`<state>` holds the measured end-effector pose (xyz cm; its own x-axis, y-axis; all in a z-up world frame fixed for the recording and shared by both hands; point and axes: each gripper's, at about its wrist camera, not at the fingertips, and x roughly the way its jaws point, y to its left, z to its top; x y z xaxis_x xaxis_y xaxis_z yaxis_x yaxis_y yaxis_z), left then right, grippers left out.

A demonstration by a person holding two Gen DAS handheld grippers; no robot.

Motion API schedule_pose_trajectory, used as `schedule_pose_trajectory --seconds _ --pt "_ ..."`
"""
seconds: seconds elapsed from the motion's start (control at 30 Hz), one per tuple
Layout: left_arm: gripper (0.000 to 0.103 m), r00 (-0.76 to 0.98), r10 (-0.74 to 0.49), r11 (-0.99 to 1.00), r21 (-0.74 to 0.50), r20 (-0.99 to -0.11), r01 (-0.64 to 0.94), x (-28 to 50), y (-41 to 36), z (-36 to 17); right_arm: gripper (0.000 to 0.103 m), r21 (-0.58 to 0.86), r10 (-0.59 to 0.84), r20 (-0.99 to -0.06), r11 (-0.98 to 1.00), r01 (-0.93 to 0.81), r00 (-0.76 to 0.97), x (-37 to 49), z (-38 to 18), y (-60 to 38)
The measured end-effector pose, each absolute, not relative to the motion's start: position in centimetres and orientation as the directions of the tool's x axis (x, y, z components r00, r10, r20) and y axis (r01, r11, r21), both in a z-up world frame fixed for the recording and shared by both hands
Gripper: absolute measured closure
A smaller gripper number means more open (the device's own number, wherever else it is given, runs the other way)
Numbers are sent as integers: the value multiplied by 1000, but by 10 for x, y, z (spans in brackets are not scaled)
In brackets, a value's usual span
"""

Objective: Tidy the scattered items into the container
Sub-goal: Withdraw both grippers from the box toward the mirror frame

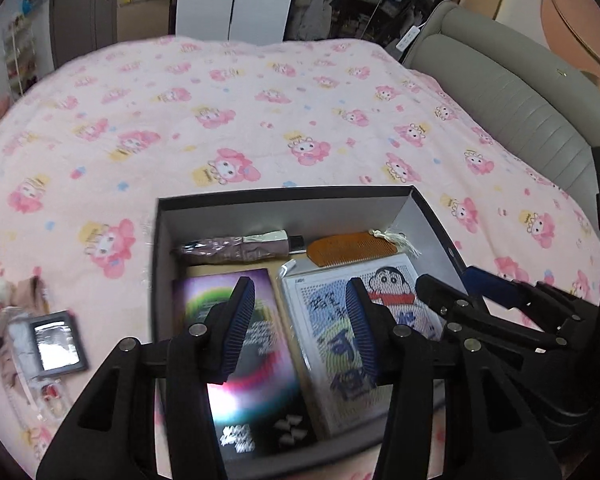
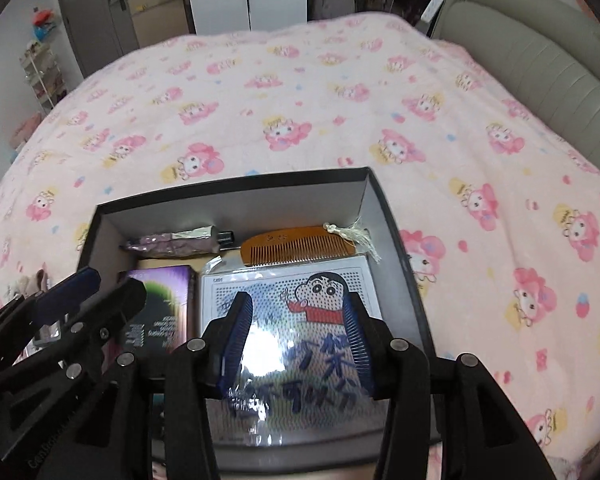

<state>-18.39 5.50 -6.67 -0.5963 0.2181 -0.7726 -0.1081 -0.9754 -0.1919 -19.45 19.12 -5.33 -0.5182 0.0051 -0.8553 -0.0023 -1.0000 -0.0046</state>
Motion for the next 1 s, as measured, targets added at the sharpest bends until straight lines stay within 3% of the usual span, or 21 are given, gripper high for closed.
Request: schedule_pose_trajectory --seconds 0.5,1.0 --pt "56 -631 167 -986 -143 -758 -88 -74 45 -26 60 73 -86 -801 -996 46 -593 -90 -19 179" --pt "56 -654 135 -990 -127 -744 -60 -18 23 -3 60 43 -97 -768 -994 101 -633 -32 9 156"
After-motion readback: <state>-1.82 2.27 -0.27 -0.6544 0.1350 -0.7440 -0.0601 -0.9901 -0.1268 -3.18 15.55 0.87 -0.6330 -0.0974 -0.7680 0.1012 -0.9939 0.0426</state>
